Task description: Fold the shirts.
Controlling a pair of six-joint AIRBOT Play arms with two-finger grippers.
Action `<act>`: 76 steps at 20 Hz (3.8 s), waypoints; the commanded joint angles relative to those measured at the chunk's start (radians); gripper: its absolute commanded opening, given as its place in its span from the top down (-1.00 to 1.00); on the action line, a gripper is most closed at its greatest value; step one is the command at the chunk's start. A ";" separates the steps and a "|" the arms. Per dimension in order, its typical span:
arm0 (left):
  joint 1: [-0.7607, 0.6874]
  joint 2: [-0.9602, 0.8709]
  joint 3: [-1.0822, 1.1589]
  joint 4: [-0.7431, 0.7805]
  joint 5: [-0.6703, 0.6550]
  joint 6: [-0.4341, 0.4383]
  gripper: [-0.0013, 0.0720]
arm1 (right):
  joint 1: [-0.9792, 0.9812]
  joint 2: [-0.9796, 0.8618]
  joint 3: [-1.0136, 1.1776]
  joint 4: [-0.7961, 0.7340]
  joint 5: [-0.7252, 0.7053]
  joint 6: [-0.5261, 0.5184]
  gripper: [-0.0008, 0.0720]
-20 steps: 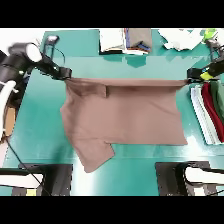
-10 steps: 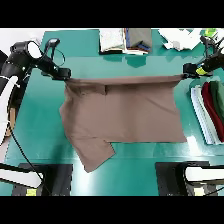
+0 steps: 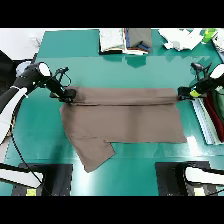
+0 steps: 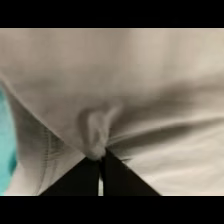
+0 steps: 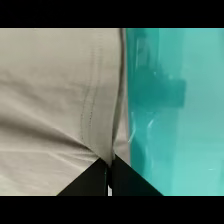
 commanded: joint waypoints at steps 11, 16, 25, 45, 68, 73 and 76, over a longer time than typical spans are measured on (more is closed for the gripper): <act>-0.031 0.440 -0.236 0.086 -0.029 -0.102 -0.39 | -0.008 0.259 -0.146 -0.134 0.166 -0.002 -0.28; -0.117 0.645 -0.542 0.078 -0.024 -0.196 -0.39 | -0.142 0.404 -0.451 -0.121 0.185 -0.001 -0.63; -0.251 0.665 -0.626 0.063 0.050 -0.264 -0.39 | -0.130 0.335 -0.609 0.033 0.111 0.002 -0.56; -0.251 0.685 -0.887 -0.158 0.187 -0.304 -0.42 | -0.024 0.467 -0.609 0.026 0.051 0.006 0.93; -0.249 0.873 -0.491 0.162 -0.055 -0.190 0.90 | -0.023 0.594 -0.348 -0.104 0.239 0.007 0.93; -0.249 0.581 -0.338 0.304 0.187 -0.147 0.90 | -0.021 0.307 -0.152 -0.041 0.121 0.007 0.93; -0.249 0.408 -0.261 0.308 0.312 -0.147 0.90 | 0.015 0.135 -0.032 -0.020 0.071 0.007 0.94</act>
